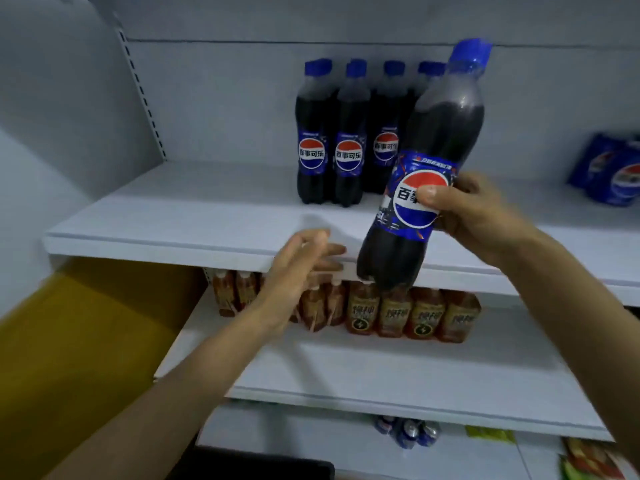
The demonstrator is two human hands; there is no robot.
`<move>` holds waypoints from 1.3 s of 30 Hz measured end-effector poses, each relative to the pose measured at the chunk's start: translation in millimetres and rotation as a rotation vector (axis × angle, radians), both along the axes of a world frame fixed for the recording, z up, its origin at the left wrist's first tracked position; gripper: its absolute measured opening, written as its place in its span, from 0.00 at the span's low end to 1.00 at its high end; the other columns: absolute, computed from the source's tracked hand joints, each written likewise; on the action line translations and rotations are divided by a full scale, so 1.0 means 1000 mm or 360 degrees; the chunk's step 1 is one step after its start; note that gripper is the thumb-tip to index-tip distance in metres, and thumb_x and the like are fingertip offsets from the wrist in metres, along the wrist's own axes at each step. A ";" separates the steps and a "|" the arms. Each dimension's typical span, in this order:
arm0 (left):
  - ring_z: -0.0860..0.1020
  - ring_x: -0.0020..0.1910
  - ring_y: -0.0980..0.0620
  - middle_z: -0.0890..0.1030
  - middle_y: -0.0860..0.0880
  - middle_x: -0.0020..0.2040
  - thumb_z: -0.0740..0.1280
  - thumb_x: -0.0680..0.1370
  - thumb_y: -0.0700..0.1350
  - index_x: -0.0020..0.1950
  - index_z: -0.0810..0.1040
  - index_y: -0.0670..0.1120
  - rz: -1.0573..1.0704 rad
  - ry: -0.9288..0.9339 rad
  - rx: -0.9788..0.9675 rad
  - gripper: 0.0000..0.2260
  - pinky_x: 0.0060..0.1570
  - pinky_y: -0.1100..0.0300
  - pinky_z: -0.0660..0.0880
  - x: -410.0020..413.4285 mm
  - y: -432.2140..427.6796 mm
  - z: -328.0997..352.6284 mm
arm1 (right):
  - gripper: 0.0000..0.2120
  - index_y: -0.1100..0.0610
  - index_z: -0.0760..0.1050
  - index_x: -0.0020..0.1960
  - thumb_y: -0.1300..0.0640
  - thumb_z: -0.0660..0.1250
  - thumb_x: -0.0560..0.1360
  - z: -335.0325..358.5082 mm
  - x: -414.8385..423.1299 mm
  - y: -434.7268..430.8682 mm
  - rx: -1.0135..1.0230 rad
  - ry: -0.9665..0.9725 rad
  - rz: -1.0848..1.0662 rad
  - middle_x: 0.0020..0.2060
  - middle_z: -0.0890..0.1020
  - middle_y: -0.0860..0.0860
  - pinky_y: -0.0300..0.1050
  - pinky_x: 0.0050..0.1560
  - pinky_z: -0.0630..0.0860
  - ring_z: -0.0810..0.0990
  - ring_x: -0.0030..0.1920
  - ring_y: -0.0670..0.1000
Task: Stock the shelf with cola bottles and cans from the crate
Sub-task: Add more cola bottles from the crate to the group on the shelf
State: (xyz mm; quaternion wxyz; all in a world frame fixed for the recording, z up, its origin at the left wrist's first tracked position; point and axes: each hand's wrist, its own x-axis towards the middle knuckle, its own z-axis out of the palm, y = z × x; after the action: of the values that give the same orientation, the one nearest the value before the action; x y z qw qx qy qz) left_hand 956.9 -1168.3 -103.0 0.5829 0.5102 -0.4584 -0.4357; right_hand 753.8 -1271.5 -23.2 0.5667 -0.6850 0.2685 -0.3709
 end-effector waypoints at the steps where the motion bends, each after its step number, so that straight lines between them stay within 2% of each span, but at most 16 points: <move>1: 0.80 0.53 0.51 0.81 0.52 0.54 0.66 0.75 0.57 0.64 0.70 0.52 0.0112 -0.0174 -0.0053 0.20 0.50 0.62 0.77 -0.001 -0.012 0.004 | 0.41 0.53 0.77 0.55 0.39 0.82 0.46 0.002 -0.005 -0.015 -0.0052 0.0067 -0.0066 0.47 0.85 0.49 0.46 0.49 0.81 0.84 0.49 0.50; 3: 0.77 0.57 0.55 0.76 0.52 0.61 0.72 0.72 0.51 0.68 0.64 0.52 0.0301 -0.0428 -0.0140 0.28 0.51 0.66 0.75 0.000 -0.034 0.009 | 0.42 0.52 0.75 0.58 0.41 0.82 0.47 0.006 -0.012 -0.039 -0.0157 0.0175 -0.0136 0.50 0.84 0.49 0.49 0.52 0.80 0.84 0.51 0.51; 4: 0.75 0.60 0.56 0.72 0.52 0.65 0.74 0.71 0.49 0.70 0.61 0.52 0.0366 -0.0527 -0.0169 0.33 0.54 0.65 0.73 0.001 -0.044 0.010 | 0.42 0.51 0.74 0.60 0.42 0.83 0.49 0.005 -0.013 -0.050 -0.0184 0.0212 -0.0144 0.52 0.84 0.49 0.50 0.53 0.80 0.83 0.52 0.50; 7: 0.64 0.71 0.54 0.61 0.51 0.75 0.76 0.69 0.50 0.77 0.52 0.50 0.0503 -0.0798 -0.0149 0.44 0.67 0.58 0.64 0.005 -0.077 0.008 | 0.40 0.52 0.68 0.67 0.52 0.79 0.57 -0.001 -0.008 -0.077 -0.0175 0.0304 -0.0148 0.57 0.80 0.48 0.50 0.57 0.78 0.81 0.56 0.49; 11: 0.53 0.76 0.46 0.51 0.47 0.78 0.77 0.67 0.53 0.78 0.47 0.49 0.0685 -0.1109 -0.0066 0.50 0.73 0.48 0.59 0.000 -0.119 -0.002 | 0.38 0.52 0.67 0.67 0.52 0.75 0.59 -0.010 0.003 -0.108 -0.0132 0.0216 -0.0159 0.58 0.79 0.51 0.50 0.53 0.79 0.80 0.58 0.53; 15: 0.47 0.77 0.44 0.43 0.45 0.79 0.77 0.66 0.55 0.78 0.42 0.48 0.0877 -0.1155 0.0046 0.54 0.74 0.45 0.54 -0.009 -0.152 -0.007 | 0.40 0.50 0.66 0.68 0.52 0.81 0.60 -0.014 0.011 -0.140 -0.0148 0.0215 -0.0142 0.59 0.80 0.50 0.53 0.53 0.80 0.80 0.57 0.52; 19: 0.48 0.77 0.42 0.45 0.42 0.78 0.77 0.65 0.57 0.78 0.42 0.47 0.1094 -0.1071 0.0095 0.55 0.73 0.42 0.54 -0.004 -0.176 -0.003 | 0.37 0.51 0.68 0.67 0.56 0.79 0.62 -0.019 0.021 -0.163 -0.0131 0.0171 -0.0087 0.59 0.81 0.51 0.58 0.59 0.77 0.81 0.58 0.52; 21: 0.52 0.76 0.41 0.50 0.42 0.78 0.78 0.64 0.56 0.78 0.45 0.47 0.1145 -0.1070 0.0062 0.55 0.72 0.41 0.57 0.001 -0.181 -0.007 | 0.33 0.53 0.70 0.67 0.59 0.78 0.65 -0.021 0.028 -0.171 -0.0161 0.0162 -0.0046 0.59 0.81 0.51 0.57 0.61 0.76 0.81 0.59 0.52; 24: 0.59 0.74 0.42 0.59 0.43 0.76 0.79 0.63 0.54 0.78 0.49 0.46 0.1173 -0.1000 -0.0005 0.53 0.69 0.39 0.64 0.007 -0.185 -0.014 | 0.32 0.55 0.69 0.69 0.60 0.76 0.68 -0.026 0.033 -0.178 -0.0177 0.0192 -0.0058 0.60 0.80 0.51 0.55 0.62 0.76 0.80 0.60 0.51; 28: 0.62 0.73 0.42 0.61 0.43 0.74 0.79 0.63 0.52 0.77 0.52 0.45 0.1194 -0.0993 -0.0066 0.51 0.67 0.39 0.66 0.010 -0.187 -0.017 | 0.27 0.52 0.70 0.66 0.59 0.75 0.70 -0.028 0.032 -0.176 -0.0234 0.0232 -0.0124 0.57 0.81 0.47 0.47 0.59 0.78 0.80 0.56 0.45; 30: 0.62 0.72 0.42 0.63 0.43 0.74 0.79 0.63 0.51 0.77 0.54 0.45 0.1200 -0.0983 -0.0107 0.50 0.67 0.41 0.67 0.011 -0.187 -0.019 | 0.30 0.49 0.68 0.66 0.60 0.76 0.68 -0.039 0.030 -0.170 -0.0219 0.0248 -0.0192 0.57 0.80 0.46 0.44 0.57 0.77 0.79 0.56 0.44; 33: 0.63 0.72 0.42 0.63 0.43 0.74 0.78 0.64 0.48 0.77 0.54 0.45 0.1204 -0.0989 -0.0133 0.48 0.68 0.44 0.66 0.012 -0.188 -0.021 | 0.37 0.51 0.65 0.69 0.58 0.79 0.65 -0.064 0.025 -0.161 -0.0385 0.0519 -0.0245 0.58 0.77 0.45 0.38 0.53 0.75 0.77 0.57 0.46; 36: 0.63 0.72 0.42 0.63 0.43 0.74 0.76 0.65 0.44 0.77 0.53 0.45 0.1197 -0.0981 -0.0137 0.47 0.67 0.47 0.66 0.011 -0.187 -0.020 | 0.34 0.55 0.67 0.68 0.56 0.78 0.66 -0.074 0.025 -0.162 -0.0491 0.0691 -0.0292 0.55 0.76 0.45 0.29 0.45 0.71 0.76 0.54 0.47; 39: 0.63 0.72 0.42 0.62 0.43 0.74 0.76 0.65 0.43 0.77 0.53 0.46 0.1166 -0.0952 -0.0148 0.47 0.67 0.47 0.66 0.012 -0.187 -0.020 | 0.33 0.56 0.68 0.67 0.56 0.78 0.66 -0.071 0.032 -0.168 -0.0497 0.0715 -0.0313 0.57 0.77 0.47 0.37 0.52 0.73 0.77 0.55 0.47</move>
State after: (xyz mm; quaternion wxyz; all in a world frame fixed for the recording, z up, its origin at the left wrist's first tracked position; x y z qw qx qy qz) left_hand 968.8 -1354.8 -123.5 0.5629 0.7146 -0.4151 -0.0145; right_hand 785.7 -1439.3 -94.1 0.3421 -0.7997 0.3919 -0.2998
